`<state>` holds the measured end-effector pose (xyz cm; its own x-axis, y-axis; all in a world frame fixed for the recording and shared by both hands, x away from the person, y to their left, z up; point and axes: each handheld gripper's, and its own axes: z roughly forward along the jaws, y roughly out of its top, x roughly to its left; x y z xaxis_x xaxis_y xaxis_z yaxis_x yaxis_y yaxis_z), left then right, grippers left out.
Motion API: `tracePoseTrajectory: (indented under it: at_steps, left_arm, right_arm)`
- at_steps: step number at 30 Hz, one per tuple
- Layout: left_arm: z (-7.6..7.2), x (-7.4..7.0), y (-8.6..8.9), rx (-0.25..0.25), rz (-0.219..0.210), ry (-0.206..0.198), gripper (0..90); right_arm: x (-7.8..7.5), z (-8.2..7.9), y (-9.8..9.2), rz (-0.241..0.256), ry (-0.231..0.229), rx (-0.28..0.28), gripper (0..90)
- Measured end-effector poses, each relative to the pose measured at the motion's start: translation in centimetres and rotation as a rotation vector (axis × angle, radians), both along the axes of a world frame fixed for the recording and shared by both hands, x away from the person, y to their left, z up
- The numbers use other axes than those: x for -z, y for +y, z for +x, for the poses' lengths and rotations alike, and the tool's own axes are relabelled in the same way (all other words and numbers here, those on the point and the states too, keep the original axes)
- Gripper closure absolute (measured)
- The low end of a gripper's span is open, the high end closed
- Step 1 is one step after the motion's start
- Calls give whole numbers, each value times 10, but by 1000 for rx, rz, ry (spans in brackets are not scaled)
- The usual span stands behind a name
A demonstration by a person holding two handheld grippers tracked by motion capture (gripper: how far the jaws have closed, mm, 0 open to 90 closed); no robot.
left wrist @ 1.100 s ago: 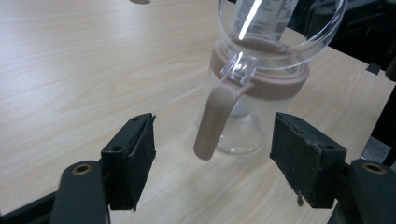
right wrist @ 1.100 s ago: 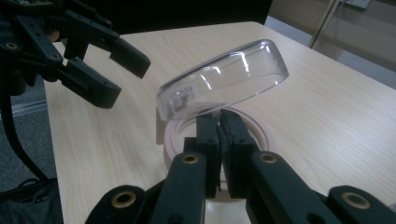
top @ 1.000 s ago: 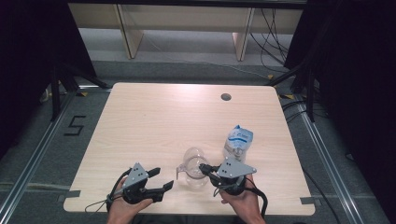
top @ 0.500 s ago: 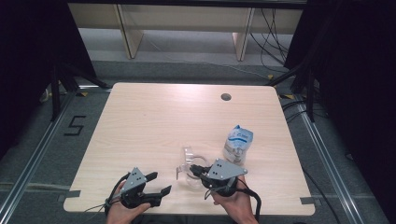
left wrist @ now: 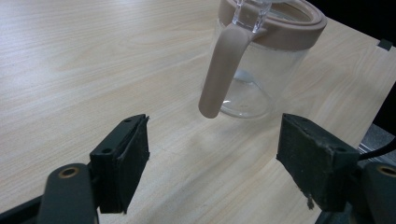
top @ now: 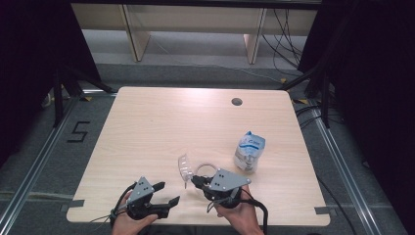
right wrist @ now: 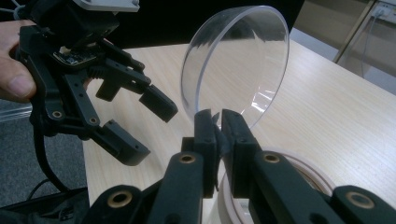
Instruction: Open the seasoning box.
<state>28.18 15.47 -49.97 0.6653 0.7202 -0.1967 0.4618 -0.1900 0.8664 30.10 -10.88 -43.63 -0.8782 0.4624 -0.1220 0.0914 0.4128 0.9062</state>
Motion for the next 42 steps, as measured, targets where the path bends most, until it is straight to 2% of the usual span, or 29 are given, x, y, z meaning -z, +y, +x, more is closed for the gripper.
tracePoseTrajectory:
  at_steps: [4,8,13,15,17,19,20,21,22,25,26,27,28,30,32,33,34,35,36,37,39,41,42]
  left_arm:
    - [2,0,2,0,2,-3,245]
    - [2,0,4,-17,-12,-3,245]
    - [3,0,3,-17,-3,-3,245]
    - [4,-1,4,-4,5,-14,245]
    - [3,-1,4,-7,8,-12,245]
    - [3,-1,3,-9,2,-13,246]
    - [3,-1,3,-13,-1,-6,246]
    - [3,-1,3,-9,-4,-12,246]
    - [3,-1,2,-10,-6,-11,246]
    - [3,0,4,-11,-1,-11,250]
    - [3,0,4,-11,1,-9,251]
    - [3,0,4,-16,-4,-7,251]
    - [3,0,4,-16,-3,-7,251]
    - [2,-1,4,-19,-5,-6,251]
    - [3,0,4,-12,-2,-11,251]
    - [3,0,3,-11,-2,-11,251]
    - [3,0,3,-15,-8,-12,251]
    - [3,0,3,-15,-8,-12,250]
    - [3,0,3,-11,-2,-13,250]
    - [3,0,3,-12,-3,-12,250]
    - [2,-1,4,-21,1,-7,249]
    - [3,0,4,-18,-10,-5,248]
    - [3,0,4,-16,-11,-6,248]
  right_arm:
    - [0,0,-5,0,-7,7,775]
    - [0,0,-23,18,-14,12,660]
    - [0,-3,-62,66,-19,86,559]
    - [0,-4,-77,75,-6,115,548]
    - [2,-3,-89,61,-2,157,534]
    - [3,-3,-98,78,16,198,514]
    - [5,-2,-101,85,13,190,507]
    - [5,-4,-103,87,39,207,498]
    - [6,-4,-106,77,22,223,490]
    - [9,-4,-114,95,40,237,463]
    - [9,-4,-118,82,33,253,459]
    - [9,-5,-120,85,63,267,451]
    - [10,-4,-124,77,29,272,438]
    - [13,-4,-128,83,60,294,413]
    - [16,-1,-133,73,25,326,377]
    - [17,-1,-134,81,64,335,366]
    - [19,1,-137,85,67,354,347]
    - [21,3,-139,86,51,356,324]
    - [22,4,-141,83,74,363,306]
    - [23,5,-142,81,71,367,291]
    - [27,8,-145,65,97,388,257]
    - [30,11,-146,66,101,402,241]
    - [33,12,-147,83,113,410,239]
